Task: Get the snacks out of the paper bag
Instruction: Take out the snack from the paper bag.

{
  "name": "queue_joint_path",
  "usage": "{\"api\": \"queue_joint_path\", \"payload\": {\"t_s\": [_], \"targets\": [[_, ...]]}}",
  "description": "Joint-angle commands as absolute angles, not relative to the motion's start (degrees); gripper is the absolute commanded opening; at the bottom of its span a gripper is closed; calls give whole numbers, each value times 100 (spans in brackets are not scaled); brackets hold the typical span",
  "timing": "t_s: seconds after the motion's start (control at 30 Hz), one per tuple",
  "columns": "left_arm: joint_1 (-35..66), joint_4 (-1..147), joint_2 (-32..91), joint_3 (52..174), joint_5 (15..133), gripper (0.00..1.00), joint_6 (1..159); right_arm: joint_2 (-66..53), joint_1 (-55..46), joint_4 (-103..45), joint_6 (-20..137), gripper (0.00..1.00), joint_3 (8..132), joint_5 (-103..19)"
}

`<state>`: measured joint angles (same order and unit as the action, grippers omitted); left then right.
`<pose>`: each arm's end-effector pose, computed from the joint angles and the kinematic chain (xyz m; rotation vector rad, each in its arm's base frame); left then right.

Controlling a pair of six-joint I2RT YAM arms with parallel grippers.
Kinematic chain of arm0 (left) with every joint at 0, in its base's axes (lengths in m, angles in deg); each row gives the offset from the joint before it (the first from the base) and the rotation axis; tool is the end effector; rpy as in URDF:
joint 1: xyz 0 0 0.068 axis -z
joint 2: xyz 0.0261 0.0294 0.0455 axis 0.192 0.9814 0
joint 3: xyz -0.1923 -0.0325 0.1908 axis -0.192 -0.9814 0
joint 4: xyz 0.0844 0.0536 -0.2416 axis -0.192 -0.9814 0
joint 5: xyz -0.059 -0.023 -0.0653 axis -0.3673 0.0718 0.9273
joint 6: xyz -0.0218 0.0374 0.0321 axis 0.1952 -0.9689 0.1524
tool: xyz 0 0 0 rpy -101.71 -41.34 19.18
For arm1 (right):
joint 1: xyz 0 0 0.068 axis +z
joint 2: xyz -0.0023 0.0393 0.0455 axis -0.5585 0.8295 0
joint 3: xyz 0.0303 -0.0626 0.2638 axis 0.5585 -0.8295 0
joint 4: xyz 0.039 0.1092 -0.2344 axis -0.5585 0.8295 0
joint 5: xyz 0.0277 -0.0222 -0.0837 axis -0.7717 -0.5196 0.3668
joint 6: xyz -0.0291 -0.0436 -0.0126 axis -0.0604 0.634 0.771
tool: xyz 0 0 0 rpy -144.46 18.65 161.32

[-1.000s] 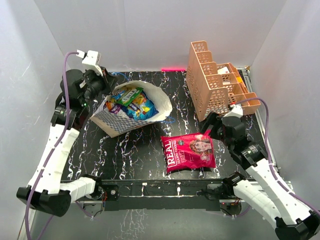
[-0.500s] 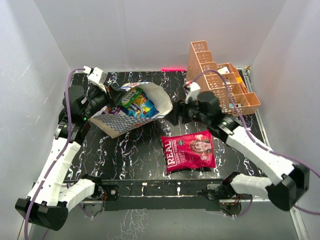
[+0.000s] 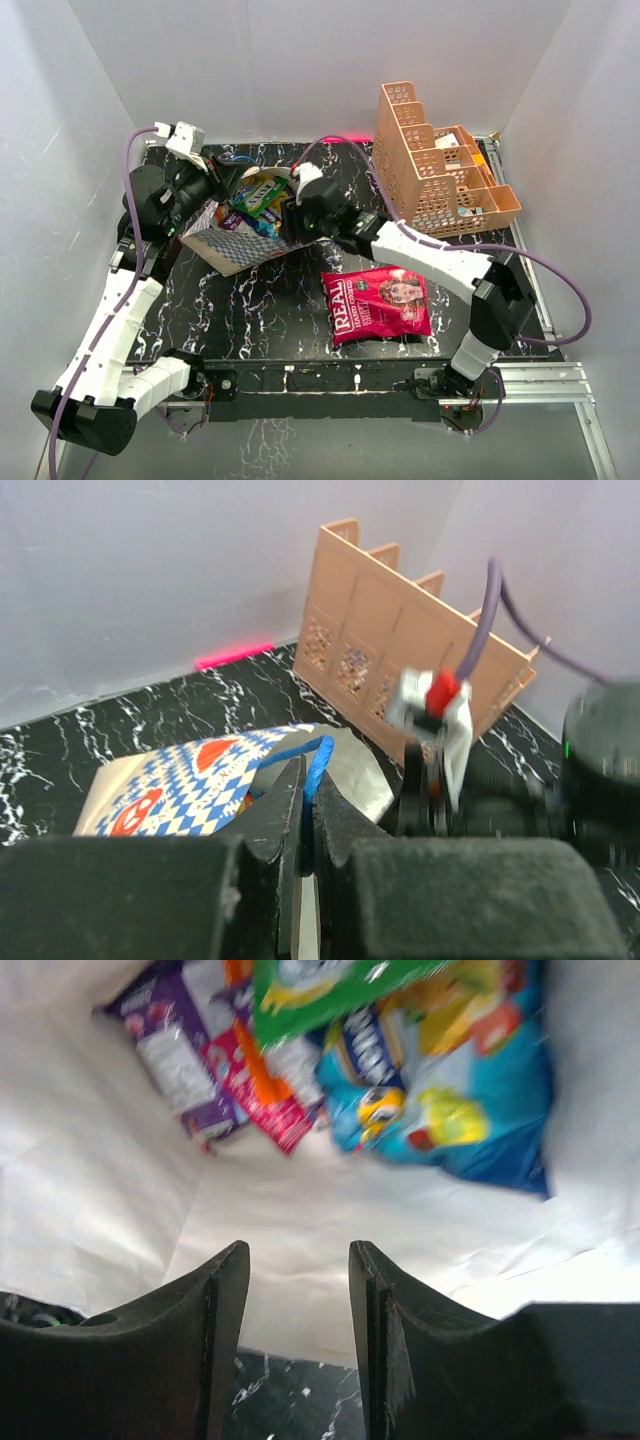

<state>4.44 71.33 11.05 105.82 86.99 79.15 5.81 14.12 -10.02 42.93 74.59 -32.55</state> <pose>0.2070 -0.0707 0.4433 0.3654 1.4245 -0.6375 0.2556 0.2832 0.3199 -0.4787 2.1700 0.6765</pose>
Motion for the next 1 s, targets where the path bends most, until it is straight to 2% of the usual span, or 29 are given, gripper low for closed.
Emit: {"api": "queue_joint_path", "payload": {"t_s": [0.0,0.17,0.33,0.5,0.7,0.97], "targets": [[486,7992,1086,10828,8299,0,7983,758,2010,-1448,3894,46,7379,-3002],[489,8631,1140,10630,8479,0,7763,1156,2528,-2055,3499,45,7463,-3124],[497,9215,1228,10435,9521,0,7970,1919,3090,-2383,3391,46,7915,-3245],[485,9087,1119,10023,10218,0,8388,2084,3170,-2820,3225,47,7691,-3287],[493,8664,504,9589,10020,0,8425,1281,3031,-2538,3769,50,6998,-2261],[525,8702,414,9714,10099,0,8698,34,2699,-3060,4857,62,5775,-1707]]}}
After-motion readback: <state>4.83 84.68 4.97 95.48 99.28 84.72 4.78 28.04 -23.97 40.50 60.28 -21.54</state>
